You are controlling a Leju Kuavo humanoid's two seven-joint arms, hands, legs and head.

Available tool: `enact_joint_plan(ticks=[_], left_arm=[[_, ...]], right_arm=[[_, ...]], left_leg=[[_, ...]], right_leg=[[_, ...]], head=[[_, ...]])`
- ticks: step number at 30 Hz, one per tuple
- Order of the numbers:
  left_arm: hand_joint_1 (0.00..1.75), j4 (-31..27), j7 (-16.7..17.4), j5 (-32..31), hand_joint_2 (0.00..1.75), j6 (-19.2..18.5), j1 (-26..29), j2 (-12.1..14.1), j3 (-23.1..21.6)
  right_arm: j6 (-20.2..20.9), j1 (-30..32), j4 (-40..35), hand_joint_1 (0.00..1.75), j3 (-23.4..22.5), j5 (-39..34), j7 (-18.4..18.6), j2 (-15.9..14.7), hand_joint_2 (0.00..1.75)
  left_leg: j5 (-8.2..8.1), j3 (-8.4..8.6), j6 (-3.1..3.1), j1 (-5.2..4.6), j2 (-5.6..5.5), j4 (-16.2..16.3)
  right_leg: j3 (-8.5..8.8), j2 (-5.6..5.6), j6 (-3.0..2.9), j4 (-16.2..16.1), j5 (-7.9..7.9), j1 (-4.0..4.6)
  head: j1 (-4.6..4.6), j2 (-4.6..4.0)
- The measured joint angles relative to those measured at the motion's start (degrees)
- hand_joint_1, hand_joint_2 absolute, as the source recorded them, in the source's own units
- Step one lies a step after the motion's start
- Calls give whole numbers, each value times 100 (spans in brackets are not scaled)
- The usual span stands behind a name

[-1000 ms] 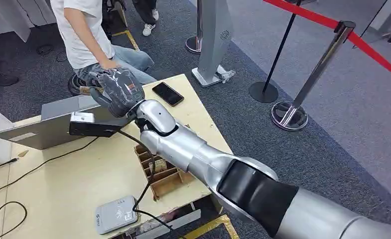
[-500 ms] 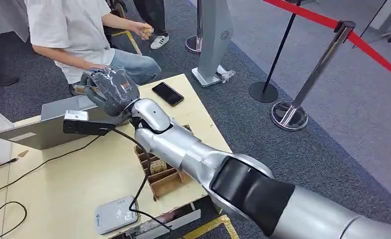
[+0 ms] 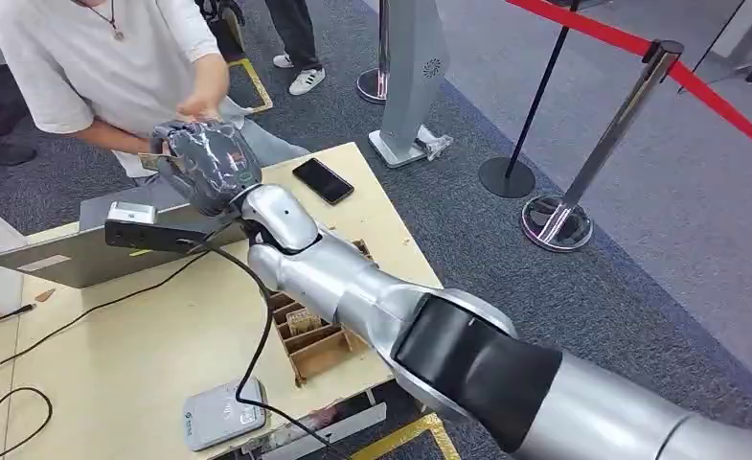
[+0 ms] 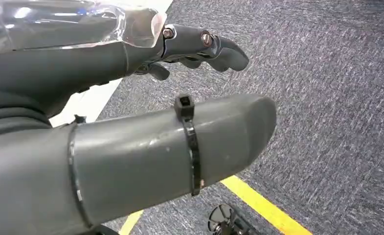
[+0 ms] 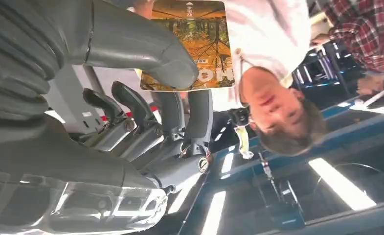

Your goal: Pass the card to the sensor for recognition and then transmit it.

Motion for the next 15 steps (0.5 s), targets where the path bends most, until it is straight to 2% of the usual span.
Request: enact_joint_plan(ticks=[12,13,14,15], left_arm=[[0,0,-9,-9,0,-2,1,0,0],[0,0,-9,-9,0,-2,0,0,0],[0,0,-13,-11,0,-2,0,0,0],[0,0,-26,-11,0,-2,0,0,0]], right_arm=[[-352,-136,446,175,-55,365,273,0,175],[-354,-137,466,166,-57,389,293,0,175],[-359,-137,484,166,-57,389,297,0,175],[-359,-138,501,38,-59,396,313,0,175]], left_leg=[[0,1,0,0,0,0],[0,1,0,0,0,0],[0,1,0,0,0,0],[0,2,0,0,0,0]], right_leg=[[-1,0,0,0,0,0],[-1,0,0,0,0,0],[-1,0,0,0,0,0],[-1,0,0,0,0,0]], head=[[-2,0],[-2,0],[0,0],[0,0]])
